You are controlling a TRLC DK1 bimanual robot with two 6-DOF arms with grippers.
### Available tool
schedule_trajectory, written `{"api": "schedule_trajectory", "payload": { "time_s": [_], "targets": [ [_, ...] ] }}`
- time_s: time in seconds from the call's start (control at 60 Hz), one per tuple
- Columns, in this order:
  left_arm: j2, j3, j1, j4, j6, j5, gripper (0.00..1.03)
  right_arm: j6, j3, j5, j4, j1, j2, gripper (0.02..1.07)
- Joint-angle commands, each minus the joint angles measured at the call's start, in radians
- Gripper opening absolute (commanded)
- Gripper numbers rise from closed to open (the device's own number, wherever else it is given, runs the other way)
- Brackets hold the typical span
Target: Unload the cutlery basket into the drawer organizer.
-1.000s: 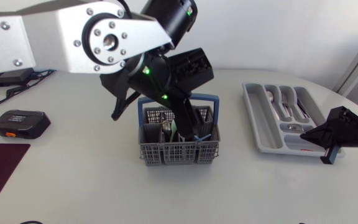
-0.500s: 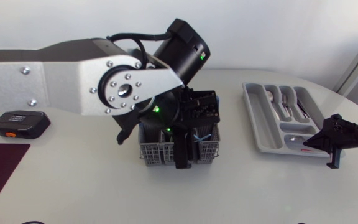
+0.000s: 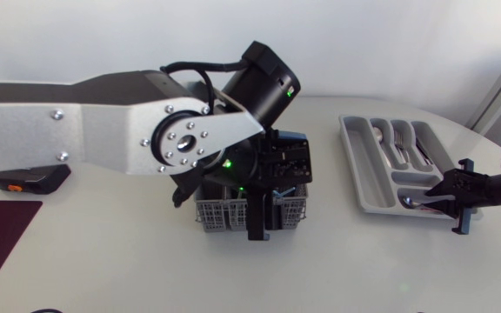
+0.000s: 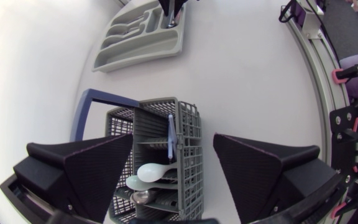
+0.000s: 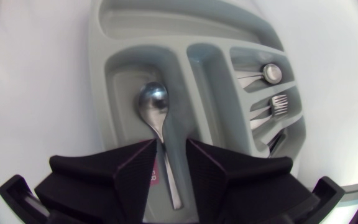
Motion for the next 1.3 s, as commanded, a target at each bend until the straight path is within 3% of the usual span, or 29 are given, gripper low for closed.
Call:
{"api": "schedule_trajectory", "payload": {
  "time_s": [0.0,0.3,0.517,0.65,0.883,1.283],
  "targets": [
    [0.036,-0.019,-0.012,0.01,0.036,-0.007,0.89,0.033,-0.051,-0.025,0.012,-0.004,-0.081,0.64],
    [0.108,0.009,-0.014,0.039,0.036,-0.006,0.72,0.114,-0.254,-0.093,0.035,0.014,-0.333,0.7],
    [0.134,0.023,-0.003,0.079,0.024,-0.004,0.52,0.148,-0.36,-0.116,0.044,0.039,-0.428,0.7],
    [0.149,0.024,-0.003,0.102,0.016,-0.003,0.31,0.165,-0.396,-0.133,0.044,0.045,-0.466,0.7],
    [0.148,0.029,0.021,0.111,-0.004,-0.001,0.04,0.19,-0.467,-0.154,0.04,0.053,-0.563,0.71],
    [0.002,0.057,0.051,0.105,-0.082,0.034,0.04,0.331,-0.53,-0.166,-0.031,0.146,-0.807,0.71]
  ]
}}
